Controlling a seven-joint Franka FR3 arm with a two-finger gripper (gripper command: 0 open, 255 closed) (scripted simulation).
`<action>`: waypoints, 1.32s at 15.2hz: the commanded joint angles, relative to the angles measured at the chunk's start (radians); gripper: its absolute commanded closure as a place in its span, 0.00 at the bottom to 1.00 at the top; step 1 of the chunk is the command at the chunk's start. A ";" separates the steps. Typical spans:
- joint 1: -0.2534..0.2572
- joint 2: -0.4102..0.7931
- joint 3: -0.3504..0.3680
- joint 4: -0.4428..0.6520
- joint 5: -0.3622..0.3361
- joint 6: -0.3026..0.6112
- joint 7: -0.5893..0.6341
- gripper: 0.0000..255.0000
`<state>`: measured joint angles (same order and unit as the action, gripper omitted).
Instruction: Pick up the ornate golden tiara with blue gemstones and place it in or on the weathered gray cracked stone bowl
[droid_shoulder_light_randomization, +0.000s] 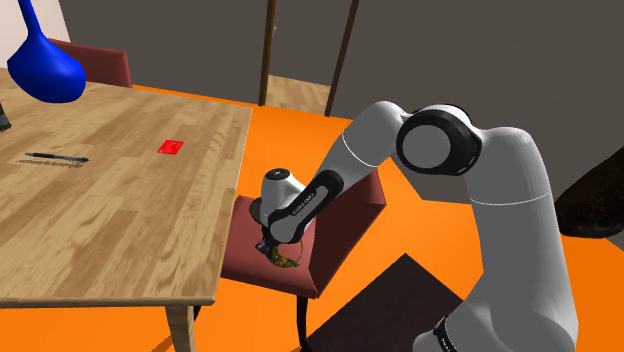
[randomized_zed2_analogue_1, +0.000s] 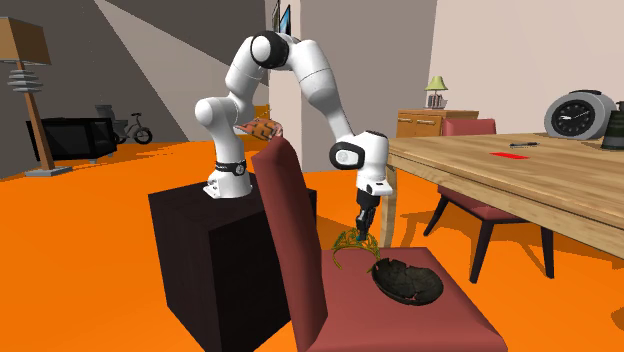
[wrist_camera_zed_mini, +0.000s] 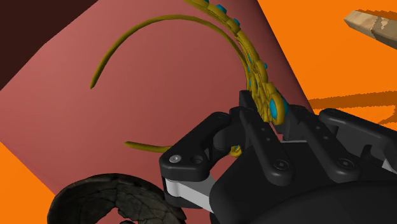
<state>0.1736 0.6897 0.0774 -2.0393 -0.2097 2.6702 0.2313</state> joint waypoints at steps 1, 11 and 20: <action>0.000 0.000 0.000 0.000 0.000 0.000 0.000 1.00; -0.007 -0.052 0.009 -0.020 0.008 -0.032 -0.007 1.00; -0.023 -0.163 0.030 -0.051 0.029 -0.112 -0.026 1.00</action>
<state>0.1516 0.5407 0.1049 -2.0857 -0.1830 2.5678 0.2064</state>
